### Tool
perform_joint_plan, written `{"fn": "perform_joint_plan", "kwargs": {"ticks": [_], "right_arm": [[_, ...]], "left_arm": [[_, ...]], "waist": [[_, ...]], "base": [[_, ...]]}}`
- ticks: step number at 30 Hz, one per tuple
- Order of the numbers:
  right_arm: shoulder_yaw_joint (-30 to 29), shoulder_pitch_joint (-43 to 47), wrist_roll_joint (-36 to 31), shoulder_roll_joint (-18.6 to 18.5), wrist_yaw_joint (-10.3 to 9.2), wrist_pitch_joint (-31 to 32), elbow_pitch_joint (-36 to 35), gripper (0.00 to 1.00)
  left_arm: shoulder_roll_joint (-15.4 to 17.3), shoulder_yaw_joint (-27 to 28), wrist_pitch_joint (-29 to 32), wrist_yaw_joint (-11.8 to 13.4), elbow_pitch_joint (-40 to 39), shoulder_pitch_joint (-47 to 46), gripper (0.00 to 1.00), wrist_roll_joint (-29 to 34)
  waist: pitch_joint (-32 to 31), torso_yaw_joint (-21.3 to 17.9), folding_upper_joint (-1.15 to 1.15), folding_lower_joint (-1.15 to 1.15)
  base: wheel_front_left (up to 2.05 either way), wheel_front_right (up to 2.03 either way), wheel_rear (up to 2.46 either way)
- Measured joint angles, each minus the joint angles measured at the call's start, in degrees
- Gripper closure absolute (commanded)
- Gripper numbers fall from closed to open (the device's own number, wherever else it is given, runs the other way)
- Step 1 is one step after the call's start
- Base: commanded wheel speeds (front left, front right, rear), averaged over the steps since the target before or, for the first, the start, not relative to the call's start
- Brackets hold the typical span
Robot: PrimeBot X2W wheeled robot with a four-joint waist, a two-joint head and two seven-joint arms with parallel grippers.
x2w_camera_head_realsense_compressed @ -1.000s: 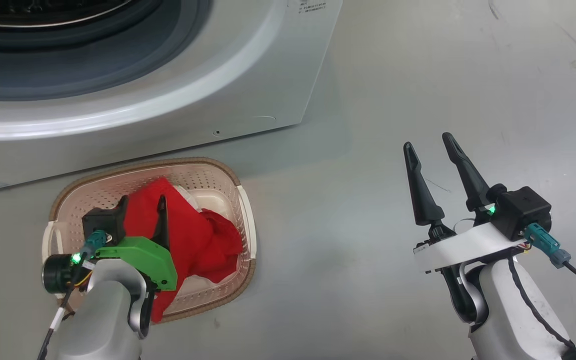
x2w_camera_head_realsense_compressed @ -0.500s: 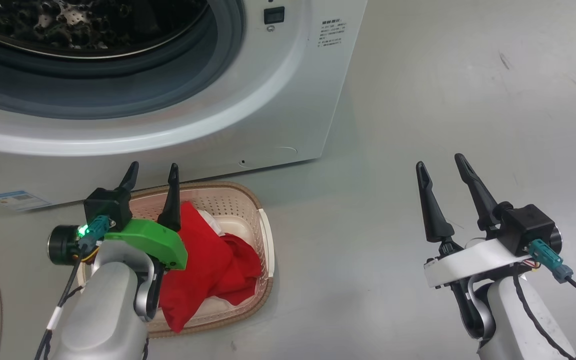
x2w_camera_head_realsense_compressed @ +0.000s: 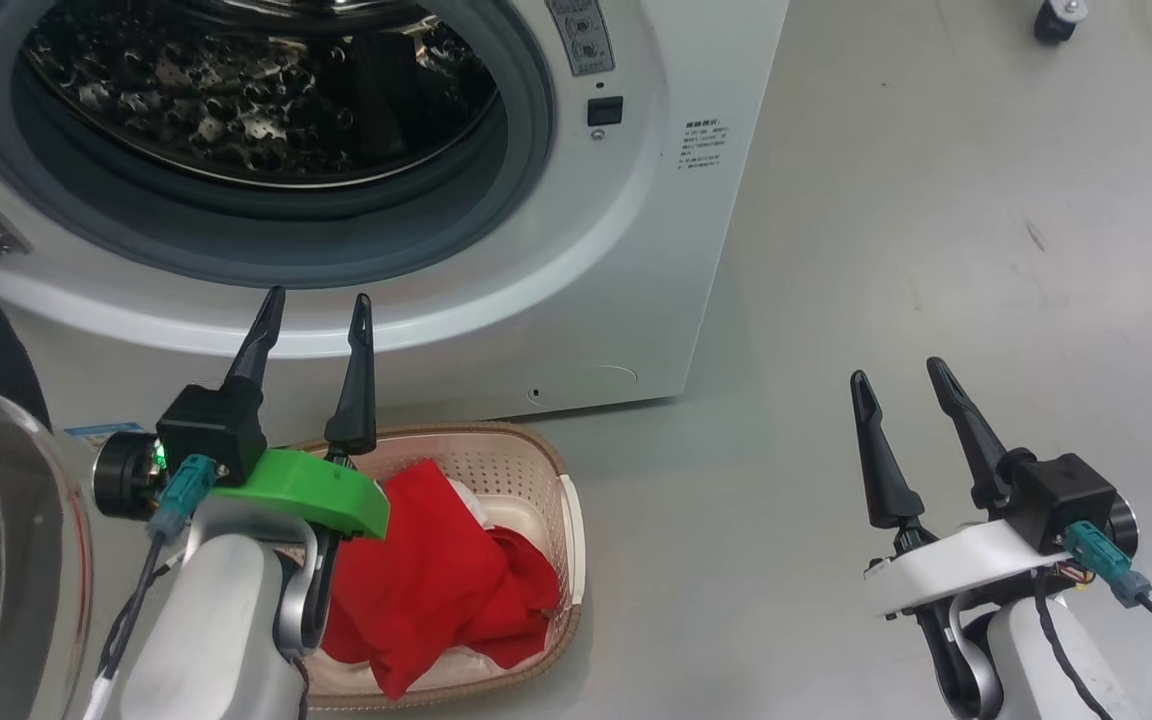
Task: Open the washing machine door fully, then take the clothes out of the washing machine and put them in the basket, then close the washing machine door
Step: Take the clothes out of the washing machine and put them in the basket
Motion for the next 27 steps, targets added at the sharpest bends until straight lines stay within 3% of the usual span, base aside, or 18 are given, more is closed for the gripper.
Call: {"fn": "perform_joint_plan", "kwargs": {"ticks": [16, 27], "right_arm": [[-0.07, 6.65, -0.16, 0.10, -1.10, 0.00, -2.19, 0.00], [0.91, 11.25, 0.03, 0.21, -3.20, 0.01, -3.35, 0.00]], "left_arm": [[0.11, -0.57, 0.00, 1.90, -4.74, 14.40, 0.00, 1.02], [0.88, -0.97, 0.75, 2.44, -7.40, 21.29, 0.00, 1.02]], "waist": [[-8.35, 2.43, 0.00, 0.00], [-11.47, 3.55, 0.00, 0.00]], "base": [[0.00, 0.00, 0.00], [0.00, 0.00, 0.00]]}}
